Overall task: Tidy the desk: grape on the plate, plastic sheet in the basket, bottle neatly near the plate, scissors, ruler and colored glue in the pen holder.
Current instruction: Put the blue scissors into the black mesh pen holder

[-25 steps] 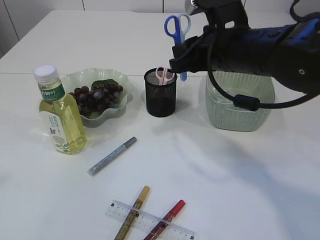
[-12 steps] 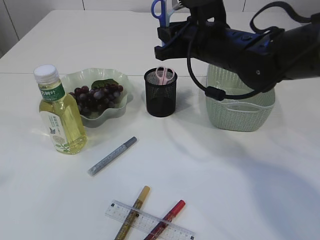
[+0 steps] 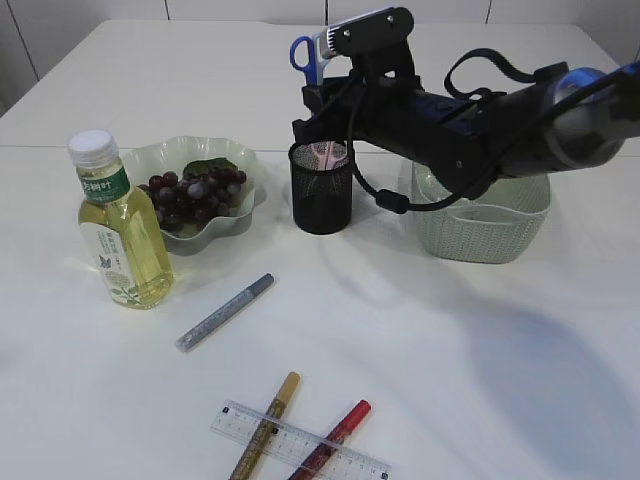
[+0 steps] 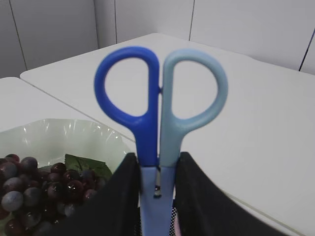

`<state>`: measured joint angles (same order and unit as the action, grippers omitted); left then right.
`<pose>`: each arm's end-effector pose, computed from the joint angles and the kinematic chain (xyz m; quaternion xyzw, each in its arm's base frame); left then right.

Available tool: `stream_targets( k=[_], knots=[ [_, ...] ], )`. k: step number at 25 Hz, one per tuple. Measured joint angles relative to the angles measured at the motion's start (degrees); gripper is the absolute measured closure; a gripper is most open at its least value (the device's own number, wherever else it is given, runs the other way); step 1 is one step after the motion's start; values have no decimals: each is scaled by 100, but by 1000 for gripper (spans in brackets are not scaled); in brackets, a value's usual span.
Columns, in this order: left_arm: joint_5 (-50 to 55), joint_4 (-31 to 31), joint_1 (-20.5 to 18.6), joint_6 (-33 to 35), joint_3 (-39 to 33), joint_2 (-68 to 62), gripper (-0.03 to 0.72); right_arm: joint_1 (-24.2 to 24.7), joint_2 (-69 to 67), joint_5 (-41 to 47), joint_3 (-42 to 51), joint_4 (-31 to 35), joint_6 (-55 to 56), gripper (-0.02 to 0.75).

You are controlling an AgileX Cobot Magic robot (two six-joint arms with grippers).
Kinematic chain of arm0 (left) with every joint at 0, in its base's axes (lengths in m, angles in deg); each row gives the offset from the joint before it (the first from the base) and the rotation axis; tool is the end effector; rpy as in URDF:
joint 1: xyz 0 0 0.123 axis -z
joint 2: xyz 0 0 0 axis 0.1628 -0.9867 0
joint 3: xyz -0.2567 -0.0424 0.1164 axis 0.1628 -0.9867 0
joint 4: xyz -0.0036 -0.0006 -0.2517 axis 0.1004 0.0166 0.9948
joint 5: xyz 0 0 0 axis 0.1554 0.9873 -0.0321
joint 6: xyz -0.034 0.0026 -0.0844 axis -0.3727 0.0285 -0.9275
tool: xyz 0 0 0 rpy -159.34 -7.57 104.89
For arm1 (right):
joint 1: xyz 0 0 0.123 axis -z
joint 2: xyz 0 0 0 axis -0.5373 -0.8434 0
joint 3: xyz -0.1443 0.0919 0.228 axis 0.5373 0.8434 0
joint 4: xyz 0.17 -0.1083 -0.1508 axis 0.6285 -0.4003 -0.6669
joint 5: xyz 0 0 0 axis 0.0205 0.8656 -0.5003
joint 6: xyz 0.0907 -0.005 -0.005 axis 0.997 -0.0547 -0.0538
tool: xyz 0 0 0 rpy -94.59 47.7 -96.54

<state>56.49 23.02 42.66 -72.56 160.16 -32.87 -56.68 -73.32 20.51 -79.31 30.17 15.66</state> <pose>0.0924 -0.0691 0.4516 0.2032 0.8876 -0.1829 0.3707 0.4296 0.2021 0.2075 -0.2360 0.7288 0.1293 0.6297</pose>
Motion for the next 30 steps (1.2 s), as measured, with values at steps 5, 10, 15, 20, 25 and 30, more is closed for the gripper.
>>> stream_targets(
  k=[5,10,15,20,25,30],
  knots=[
    [0,0,0,0,0,0,450,34,-241,-11,-119,86,-15,531],
    [0,0,0,0,0,0,450,53,-309,-73,-145,163,-125,531],
    [0,0,0,0,0,0,450,53,-335,-131,-145,171,-162,531],
    [0,0,0,0,0,0,450,53,-370,-131,-145,176,-162,531],
    [0,0,0,0,0,0,449,53,-415,-131,-145,185,-79,531],
    [0,0,0,0,0,0,451,53,-415,-100,-145,189,-31,531]
  ],
)
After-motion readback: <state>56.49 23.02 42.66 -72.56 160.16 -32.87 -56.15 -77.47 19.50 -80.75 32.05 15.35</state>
